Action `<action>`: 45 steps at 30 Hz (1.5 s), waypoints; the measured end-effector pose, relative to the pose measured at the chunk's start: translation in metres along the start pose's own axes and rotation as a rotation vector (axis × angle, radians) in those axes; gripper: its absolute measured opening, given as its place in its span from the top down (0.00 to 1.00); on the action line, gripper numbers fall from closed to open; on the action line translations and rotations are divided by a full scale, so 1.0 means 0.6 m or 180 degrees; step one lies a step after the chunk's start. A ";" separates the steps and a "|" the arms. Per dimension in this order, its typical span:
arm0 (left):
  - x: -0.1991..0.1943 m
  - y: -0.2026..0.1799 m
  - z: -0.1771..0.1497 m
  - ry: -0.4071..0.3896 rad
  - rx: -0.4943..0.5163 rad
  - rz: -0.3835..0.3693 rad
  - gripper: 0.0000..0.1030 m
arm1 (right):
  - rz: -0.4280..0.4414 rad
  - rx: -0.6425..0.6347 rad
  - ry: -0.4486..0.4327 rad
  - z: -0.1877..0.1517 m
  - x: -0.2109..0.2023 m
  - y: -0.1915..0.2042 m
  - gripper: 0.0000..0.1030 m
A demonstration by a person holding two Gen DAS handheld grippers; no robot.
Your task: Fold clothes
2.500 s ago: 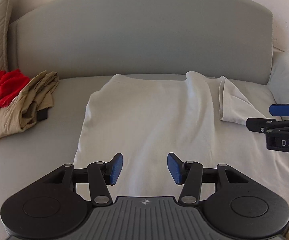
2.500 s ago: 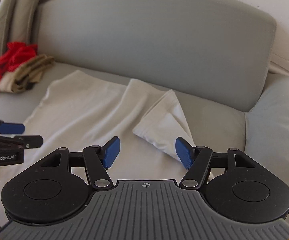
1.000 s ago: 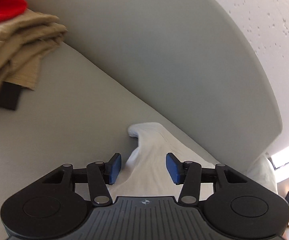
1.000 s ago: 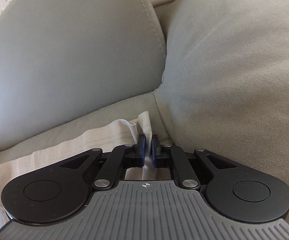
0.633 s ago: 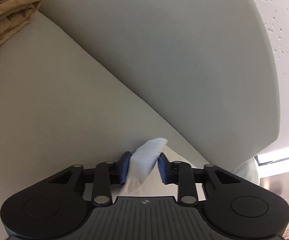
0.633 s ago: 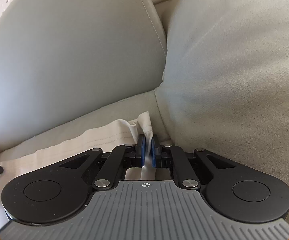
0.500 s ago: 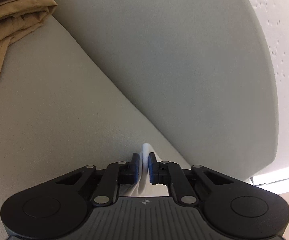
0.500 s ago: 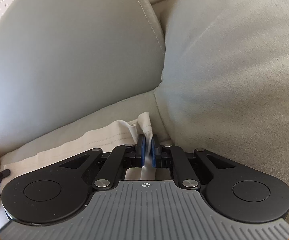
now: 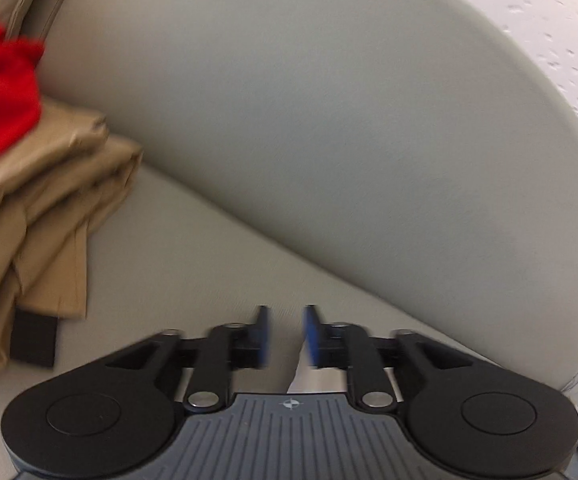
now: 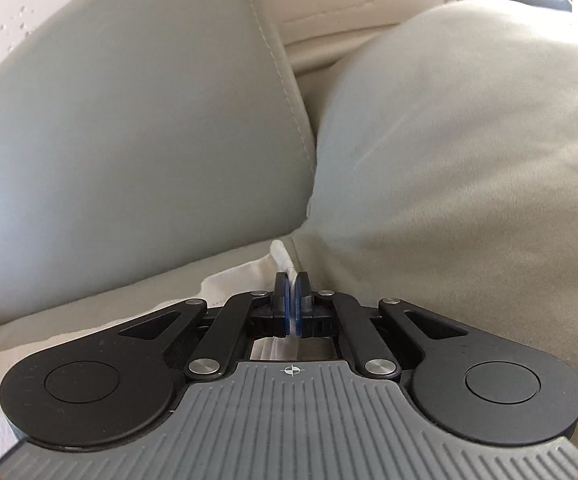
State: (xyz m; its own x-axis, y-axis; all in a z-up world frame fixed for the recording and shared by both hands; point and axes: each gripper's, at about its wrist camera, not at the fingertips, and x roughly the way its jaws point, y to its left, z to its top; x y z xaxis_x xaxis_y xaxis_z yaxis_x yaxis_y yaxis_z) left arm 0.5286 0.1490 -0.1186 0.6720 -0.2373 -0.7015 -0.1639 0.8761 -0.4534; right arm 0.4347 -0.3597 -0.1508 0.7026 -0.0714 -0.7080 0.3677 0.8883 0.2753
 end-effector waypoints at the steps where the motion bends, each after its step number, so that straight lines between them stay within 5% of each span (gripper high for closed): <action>1: 0.002 0.009 0.001 0.0037 -0.0088 -0.0047 0.70 | 0.0037 0.0117 0.0057 -0.002 0.005 -0.008 0.98; 6: 0.015 0.014 0.001 0.0086 -0.0235 -0.0369 0.71 | 0.0199 0.0281 0.0197 -0.005 0.015 -0.027 0.99; 9: 0.025 0.001 0.001 0.0176 -0.0079 -0.0485 0.85 | 0.0207 0.0320 0.0239 -0.005 0.019 -0.023 0.99; 11: 0.031 -0.014 -0.002 0.0195 0.0149 -0.0370 0.97 | 0.0207 0.0321 0.0255 -0.006 0.020 -0.019 0.99; 14: 0.019 -0.032 -0.003 -0.0061 0.0388 -0.0111 0.98 | 0.0193 0.0257 0.0239 -0.010 0.022 -0.011 0.99; 19: 0.006 -0.074 -0.016 -0.0628 0.1163 0.0464 0.97 | -0.0024 -0.0214 -0.0229 -0.030 -0.004 0.032 0.99; 24: 0.038 -0.089 -0.043 -0.0642 0.1551 0.1099 0.92 | -0.0276 -0.0490 -0.0240 -0.014 0.033 0.026 0.98; 26: 0.013 -0.101 -0.052 -0.0626 0.1544 0.1140 0.84 | -0.0211 -0.0473 -0.0135 -0.002 0.028 0.031 0.79; 27: -0.009 -0.103 -0.055 -0.0617 0.1515 0.1127 0.84 | -0.0073 -0.0365 -0.0045 0.008 0.014 0.026 0.64; 28: -0.041 -0.101 -0.055 -0.0607 0.1455 0.1075 0.83 | 0.0065 -0.0256 0.0043 0.019 0.000 0.021 0.59; 32: -0.172 -0.088 -0.049 -0.0416 0.1217 0.0607 0.80 | 0.0335 0.0097 -0.0073 0.019 -0.142 -0.040 0.54; 36: -0.350 -0.113 -0.125 -0.0103 0.1413 0.0247 0.75 | 0.0583 0.0389 -0.0112 0.001 -0.299 -0.092 0.52; 37: -0.385 -0.123 -0.139 -0.0032 0.1494 0.0191 0.64 | 0.0665 0.0474 -0.0078 -0.005 -0.331 -0.102 0.49; 40: -0.416 -0.133 -0.214 0.0189 0.1644 0.0073 0.59 | 0.0966 0.0616 0.0191 -0.020 -0.393 -0.115 0.25; 43: -0.421 -0.139 -0.299 0.0436 0.1753 -0.0006 0.60 | 0.0931 0.0507 0.0555 -0.058 -0.357 -0.114 0.27; 45: -0.400 -0.145 -0.370 0.0680 0.1738 0.0046 0.63 | 0.0906 0.0436 0.0798 -0.083 -0.332 -0.114 0.49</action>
State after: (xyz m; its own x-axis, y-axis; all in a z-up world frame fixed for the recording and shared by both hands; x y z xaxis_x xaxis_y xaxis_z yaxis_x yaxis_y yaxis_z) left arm 0.2211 0.0366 -0.0329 0.5026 -0.2534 -0.8265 0.2619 0.9558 -0.1337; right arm 0.2390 -0.3836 -0.0610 0.6239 0.2967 -0.7230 0.2695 0.7867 0.5554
